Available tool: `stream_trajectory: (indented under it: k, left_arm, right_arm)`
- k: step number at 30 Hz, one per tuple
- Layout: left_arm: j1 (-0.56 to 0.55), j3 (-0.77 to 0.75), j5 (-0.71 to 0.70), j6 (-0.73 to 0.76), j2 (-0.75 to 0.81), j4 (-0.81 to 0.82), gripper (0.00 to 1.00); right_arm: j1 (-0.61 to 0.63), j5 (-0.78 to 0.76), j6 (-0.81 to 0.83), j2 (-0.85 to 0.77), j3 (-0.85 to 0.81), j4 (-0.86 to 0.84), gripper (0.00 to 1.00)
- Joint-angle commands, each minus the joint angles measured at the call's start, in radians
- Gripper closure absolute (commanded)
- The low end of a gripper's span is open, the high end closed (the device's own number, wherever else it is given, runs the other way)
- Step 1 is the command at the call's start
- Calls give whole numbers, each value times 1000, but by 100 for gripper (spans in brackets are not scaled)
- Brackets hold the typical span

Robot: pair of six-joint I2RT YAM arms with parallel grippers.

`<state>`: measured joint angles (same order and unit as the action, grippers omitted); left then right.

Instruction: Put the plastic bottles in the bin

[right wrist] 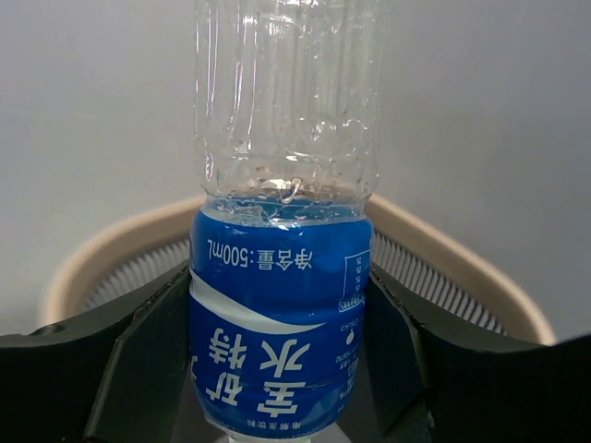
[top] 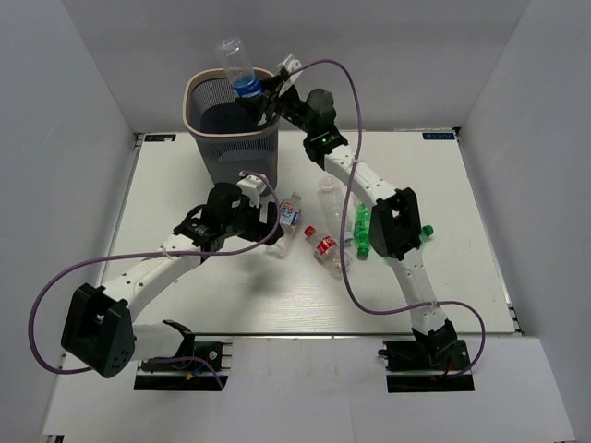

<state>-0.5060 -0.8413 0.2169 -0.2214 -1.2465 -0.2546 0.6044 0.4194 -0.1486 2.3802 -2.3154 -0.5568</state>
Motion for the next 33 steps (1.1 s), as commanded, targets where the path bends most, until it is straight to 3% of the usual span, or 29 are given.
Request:
stream_trajectory:
  k: [1,3,9,10,12,13,14,17,18,20,21,24,28,29,32,33]
  left_arm:
    - [-29,-61,-82,10,-7,-37,1]
    - [-54,-70,-102,10,-19,-37,1]
    - [-107,-110,-192,10,-108,34,1]
    - [-120,-120,-206,10,-129,34,1]
    - [-130,-162,-262,19,-209,34,1]
    - [-143,-197,-280,31,-238,34,1]
    - [-143,-212,-301,31,-267,23,1]
    - [-164,-251,-365,40,-361,9,1]
    - [-164,-251,-398,40,-382,-12,1]
    - [-174,-265,-444,30,-436,-32,1]
    - [-174,-265,-473,30,-451,-41,1]
    - [-184,-265,-499,7,-484,-41,1]
    - [-195,-265,-485,7,-531,-32,9]
    - [-195,-265,-464,7,-531,-32,29]
    - [-216,-300,-444,7,-480,-21,76]
    - [-216,-321,-433,16,-456,-21,79]
  right_arm:
    - [-5,-73,9,50,-82,-78,40]
    - [-11,-83,1,42,-62,-103,10]
    - [-55,-16,-70,-111,68,-143,12]
    - [-75,-31,-86,-139,139,-140,17]
    - [-118,-30,-133,-215,188,-70,67]
    - [-164,-27,-144,-270,282,-28,85]
    - [-182,-16,-150,-335,327,-13,96]
    - [-265,28,-118,-515,584,-14,81]
    - [-281,57,-117,-548,678,-17,65]
    - [-345,87,-82,-670,804,18,43]
    - [-373,102,-63,-696,820,87,29]
    - [-413,159,84,-766,838,371,10]
    - [-440,249,227,-750,808,766,10]
    - [-445,255,248,-739,804,794,12]
    - [-453,291,268,-730,811,862,67]
    - [-453,285,268,-725,809,871,86]
